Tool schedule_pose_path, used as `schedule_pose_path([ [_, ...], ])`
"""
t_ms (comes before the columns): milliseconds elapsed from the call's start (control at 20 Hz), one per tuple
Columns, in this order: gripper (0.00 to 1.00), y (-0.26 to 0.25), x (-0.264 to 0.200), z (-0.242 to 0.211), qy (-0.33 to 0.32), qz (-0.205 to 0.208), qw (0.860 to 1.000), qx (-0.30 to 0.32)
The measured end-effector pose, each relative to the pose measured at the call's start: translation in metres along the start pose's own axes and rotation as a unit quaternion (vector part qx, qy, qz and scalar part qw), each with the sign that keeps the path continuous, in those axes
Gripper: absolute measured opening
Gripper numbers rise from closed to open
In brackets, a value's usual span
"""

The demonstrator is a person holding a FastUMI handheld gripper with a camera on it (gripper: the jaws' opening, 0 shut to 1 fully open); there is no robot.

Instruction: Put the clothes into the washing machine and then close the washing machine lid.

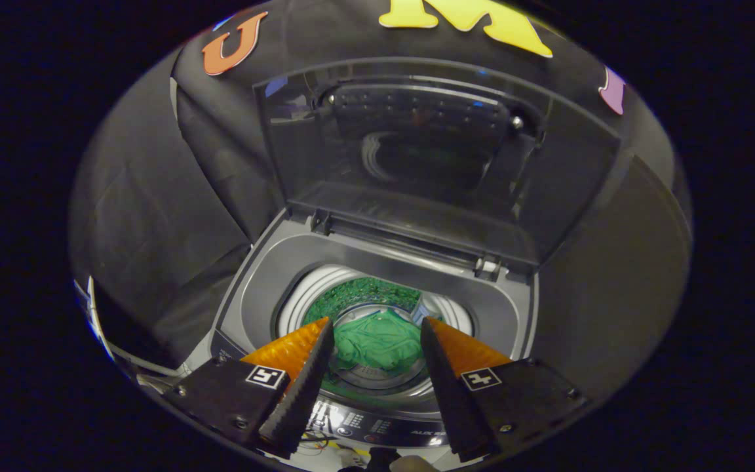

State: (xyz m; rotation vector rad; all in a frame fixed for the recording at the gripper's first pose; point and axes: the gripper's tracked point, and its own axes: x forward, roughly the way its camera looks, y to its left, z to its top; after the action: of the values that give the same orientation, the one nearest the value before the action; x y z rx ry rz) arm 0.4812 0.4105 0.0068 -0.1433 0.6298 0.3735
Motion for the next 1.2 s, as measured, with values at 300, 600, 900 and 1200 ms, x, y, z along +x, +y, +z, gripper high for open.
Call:
schedule_pose_path([
  [300,0.83,0.001,-0.056,0.064,-0.107,0.005,0.994,-0.031],
  [600,0.83,-0.004,-0.109,0.129,-0.198,0.01,0.98,-0.02],
  [900,0.83,-0.021,-0.118,0.179,-0.24,-0.006,0.971,0.004],
  [1200,0.83,-0.031,-0.106,0.218,-0.253,-0.023,0.967,0.028],
])
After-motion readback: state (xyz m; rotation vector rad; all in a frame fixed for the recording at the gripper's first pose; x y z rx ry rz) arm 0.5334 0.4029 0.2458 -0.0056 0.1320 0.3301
